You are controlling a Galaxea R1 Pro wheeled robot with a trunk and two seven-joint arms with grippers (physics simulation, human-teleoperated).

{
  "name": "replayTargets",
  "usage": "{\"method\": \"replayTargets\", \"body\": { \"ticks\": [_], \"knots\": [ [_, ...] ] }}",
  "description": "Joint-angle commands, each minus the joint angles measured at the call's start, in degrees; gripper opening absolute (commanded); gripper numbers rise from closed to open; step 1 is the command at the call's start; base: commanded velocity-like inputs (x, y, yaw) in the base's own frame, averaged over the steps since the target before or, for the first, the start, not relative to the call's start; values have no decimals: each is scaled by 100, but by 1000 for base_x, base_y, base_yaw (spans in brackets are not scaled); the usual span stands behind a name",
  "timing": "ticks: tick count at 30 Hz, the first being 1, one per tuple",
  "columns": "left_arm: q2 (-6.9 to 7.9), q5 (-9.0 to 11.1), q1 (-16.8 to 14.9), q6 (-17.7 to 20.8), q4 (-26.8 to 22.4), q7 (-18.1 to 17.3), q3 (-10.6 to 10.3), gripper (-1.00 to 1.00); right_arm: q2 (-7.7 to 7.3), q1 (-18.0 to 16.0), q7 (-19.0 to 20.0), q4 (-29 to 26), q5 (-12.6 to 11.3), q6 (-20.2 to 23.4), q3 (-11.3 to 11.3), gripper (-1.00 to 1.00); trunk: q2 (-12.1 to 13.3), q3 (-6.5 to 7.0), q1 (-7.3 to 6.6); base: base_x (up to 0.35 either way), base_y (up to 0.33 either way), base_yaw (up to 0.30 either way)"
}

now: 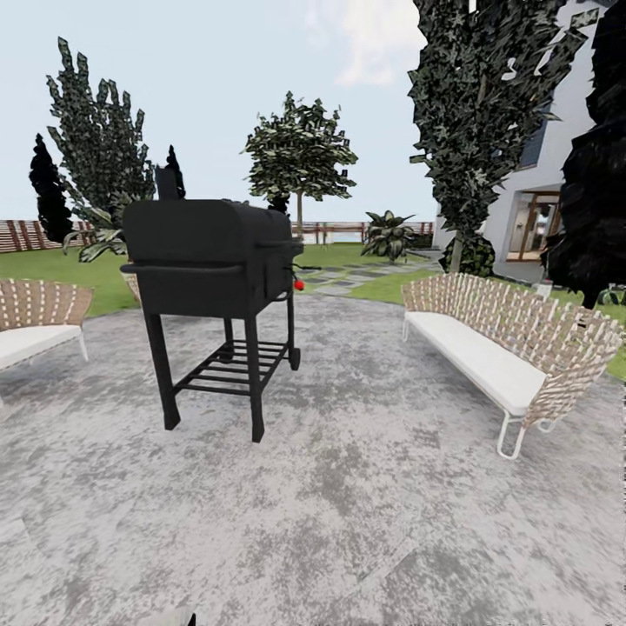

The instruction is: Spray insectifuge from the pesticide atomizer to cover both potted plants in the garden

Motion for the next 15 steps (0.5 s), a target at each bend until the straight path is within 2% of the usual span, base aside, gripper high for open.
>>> {"method": "replayTargets", "body": {
  "ticks": [1,9,15],
  "knots": [
    [0,16,-2,-17,2,4,-2,100,4,0,-1,-7,-1,35,-1,100,-44,-24,22,0,0,-80],
    [0,16,-1,-16,2,4,-2,100,10,0,14,12,1,35,3,100,-365,-168,198,0,0,-18],
    [0,16,-1,-14,2,4,-2,100,12,0,16,7,10,35,4,100,-365,-168,198,0,0,0]
  ]
}}
